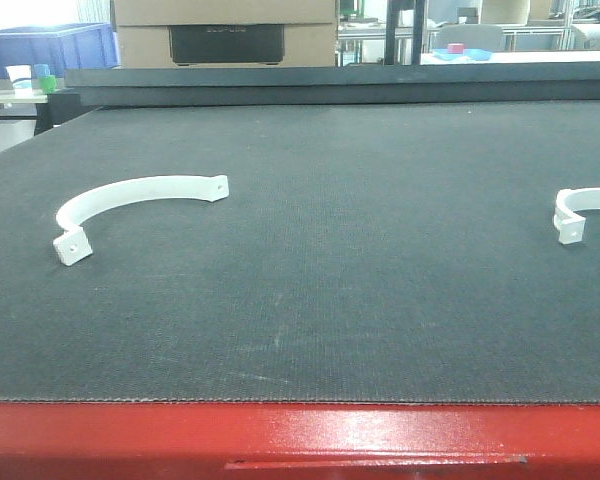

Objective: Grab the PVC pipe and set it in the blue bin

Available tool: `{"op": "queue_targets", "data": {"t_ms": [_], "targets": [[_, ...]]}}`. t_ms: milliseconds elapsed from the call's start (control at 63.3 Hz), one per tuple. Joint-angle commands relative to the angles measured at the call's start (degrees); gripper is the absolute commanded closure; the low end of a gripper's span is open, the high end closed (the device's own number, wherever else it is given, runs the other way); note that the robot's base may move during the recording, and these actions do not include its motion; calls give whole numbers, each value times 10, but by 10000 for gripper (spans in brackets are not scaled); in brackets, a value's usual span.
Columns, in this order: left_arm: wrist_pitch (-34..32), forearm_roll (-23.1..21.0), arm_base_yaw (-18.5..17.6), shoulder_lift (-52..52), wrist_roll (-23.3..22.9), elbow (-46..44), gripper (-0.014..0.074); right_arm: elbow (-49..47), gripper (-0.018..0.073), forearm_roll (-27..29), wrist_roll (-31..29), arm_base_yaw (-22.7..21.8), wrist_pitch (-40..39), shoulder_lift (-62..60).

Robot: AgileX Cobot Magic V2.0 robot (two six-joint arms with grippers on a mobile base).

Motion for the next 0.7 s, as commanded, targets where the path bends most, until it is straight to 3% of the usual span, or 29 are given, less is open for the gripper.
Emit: {"op": "queue_targets", "data": {"t_ms": [0,332,537,679], "targets": [[66,-1,-1,52,0,-44,707,-36,728,-3,-5,-2,79,73],[180,-49,-1,198,0,-60,707,-46,728,1,-5,-2,131,271],[147,-51,-1,306,0,-60,707,-46,728,55,-5,11,108,345],[123,-83,-1,356,0,-60,707,-46,728,90,-5,18,87,370]]}}
